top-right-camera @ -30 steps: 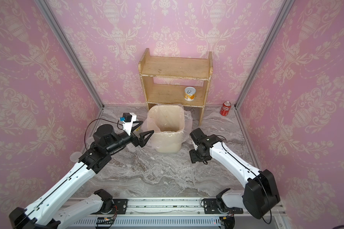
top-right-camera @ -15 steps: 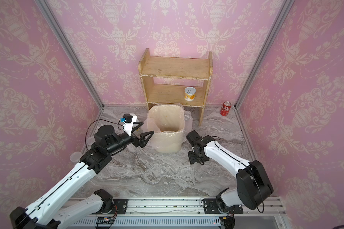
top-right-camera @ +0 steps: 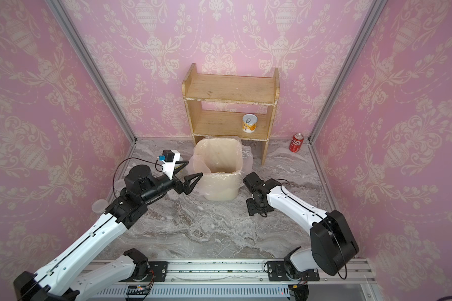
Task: Empty the moldy dried flower tea in the jars
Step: Place the jar at the center of the board.
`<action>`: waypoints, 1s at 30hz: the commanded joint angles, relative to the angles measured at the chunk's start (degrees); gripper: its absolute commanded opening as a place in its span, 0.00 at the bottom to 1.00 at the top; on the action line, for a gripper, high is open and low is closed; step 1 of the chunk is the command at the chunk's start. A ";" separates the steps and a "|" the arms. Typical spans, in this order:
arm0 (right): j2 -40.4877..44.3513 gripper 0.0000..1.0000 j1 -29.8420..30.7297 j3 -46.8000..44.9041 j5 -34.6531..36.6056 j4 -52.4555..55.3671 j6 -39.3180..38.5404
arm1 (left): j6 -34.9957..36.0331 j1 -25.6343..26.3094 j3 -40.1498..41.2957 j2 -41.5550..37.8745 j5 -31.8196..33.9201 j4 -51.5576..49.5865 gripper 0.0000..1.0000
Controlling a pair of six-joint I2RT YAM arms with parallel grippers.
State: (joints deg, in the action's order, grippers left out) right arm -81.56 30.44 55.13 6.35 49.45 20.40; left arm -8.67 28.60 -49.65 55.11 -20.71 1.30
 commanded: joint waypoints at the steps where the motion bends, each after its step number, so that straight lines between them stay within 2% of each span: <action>1: 0.35 0.64 0.55 -1.75 0.51 0.27 1.48 | -1.17 -0.30 0.61 -1.04 0.13 1.08 0.99; 13: 1.77 0.89 0.68 -0.97 -0.03 1.29 1.83 | -1.35 -0.30 0.87 -2.11 1.72 0.13 0.99; 17: 5.35 0.93 0.68 0.76 -0.35 3.41 1.59 | -1.10 -0.30 0.57 -3.02 4.03 -2.20 0.99; 22: 13.63 0.96 0.68 3.63 0.83 7.08 0.75 | 1.09 -0.38 -0.63 -5.22 12.32 -10.00 0.99; 30: 24.86 0.97 0.68 6.46 2.08 5.82 -2.23 | -0.65 -0.99 -4.51 -7.54 34.20 -24.78 0.99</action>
State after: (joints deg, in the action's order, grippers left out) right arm -59.07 30.79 60.55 7.51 54.85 20.16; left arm -8.64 28.38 -52.16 48.95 2.24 -15.90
